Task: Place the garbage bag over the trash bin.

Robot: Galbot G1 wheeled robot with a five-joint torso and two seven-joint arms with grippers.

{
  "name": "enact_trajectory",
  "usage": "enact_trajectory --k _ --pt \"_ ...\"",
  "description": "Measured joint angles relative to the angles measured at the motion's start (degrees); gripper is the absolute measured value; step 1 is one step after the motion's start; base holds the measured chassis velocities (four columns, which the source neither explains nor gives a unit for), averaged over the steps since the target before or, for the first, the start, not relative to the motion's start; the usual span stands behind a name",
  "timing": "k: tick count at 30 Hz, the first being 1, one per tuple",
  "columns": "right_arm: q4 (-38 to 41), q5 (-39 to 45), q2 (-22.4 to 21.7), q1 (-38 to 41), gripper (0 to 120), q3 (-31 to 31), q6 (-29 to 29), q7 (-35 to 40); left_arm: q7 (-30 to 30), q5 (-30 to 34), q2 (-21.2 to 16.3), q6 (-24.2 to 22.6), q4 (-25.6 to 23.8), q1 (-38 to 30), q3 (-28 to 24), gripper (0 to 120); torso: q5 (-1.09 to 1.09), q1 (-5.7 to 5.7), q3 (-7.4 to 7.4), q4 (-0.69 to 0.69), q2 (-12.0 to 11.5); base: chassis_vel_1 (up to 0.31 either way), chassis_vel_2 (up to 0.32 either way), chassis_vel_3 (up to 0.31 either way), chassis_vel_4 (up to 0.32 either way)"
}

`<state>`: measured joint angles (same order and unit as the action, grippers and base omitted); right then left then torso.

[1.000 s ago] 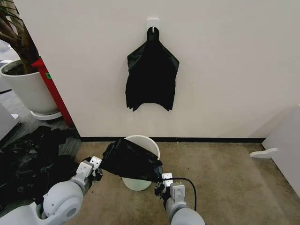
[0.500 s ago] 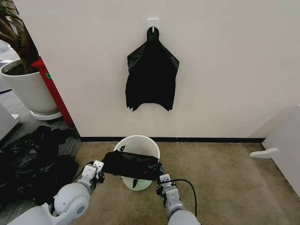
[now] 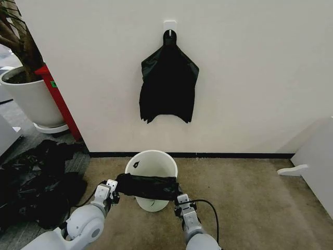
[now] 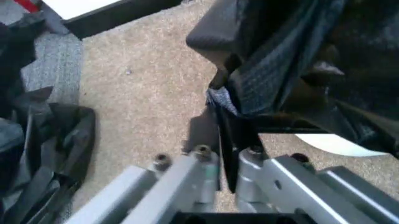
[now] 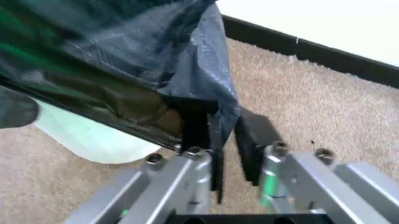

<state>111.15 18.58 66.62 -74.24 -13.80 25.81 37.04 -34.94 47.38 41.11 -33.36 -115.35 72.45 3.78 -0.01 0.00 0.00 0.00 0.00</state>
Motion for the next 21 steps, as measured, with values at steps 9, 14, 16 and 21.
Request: enact_trajectory --k 9,14,16,21 --pt "6.8 0.6 -2.8 -3.6 45 0.1 -0.3 -0.2 -3.1 0.2 -2.4 -0.1 -6.1 2.5 3.1 39 0.01 0.00 0.00 -0.01 0.0 0.000 0.000 0.000 0.000" --pt "10.3 0.6 -4.0 -5.5 61 0.1 0.1 -0.1 -5.5 0.2 -4.4 -0.6 -9.6 4.0 3.9 56 0.01 0.00 0.00 -0.01 0.0 0.000 0.000 0.000 0.000" --pt "11.8 0.4 -4.5 -6.4 71 0.1 0.2 -0.1 -6.7 0.2 -5.4 -0.7 -11.1 4.9 4.0 65 0.01 0.00 0.00 0.00 0.0 0.000 0.000 0.000 0.000" --pt "13.8 -0.4 -5.0 -7.6 85 0.1 0.2 -0.1 -8.1 0.3 -6.9 -0.9 -13.4 5.9 4.3 79 0.00 0.00 0.00 0.00 0.0 0.000 0.000 0.000 0.000"
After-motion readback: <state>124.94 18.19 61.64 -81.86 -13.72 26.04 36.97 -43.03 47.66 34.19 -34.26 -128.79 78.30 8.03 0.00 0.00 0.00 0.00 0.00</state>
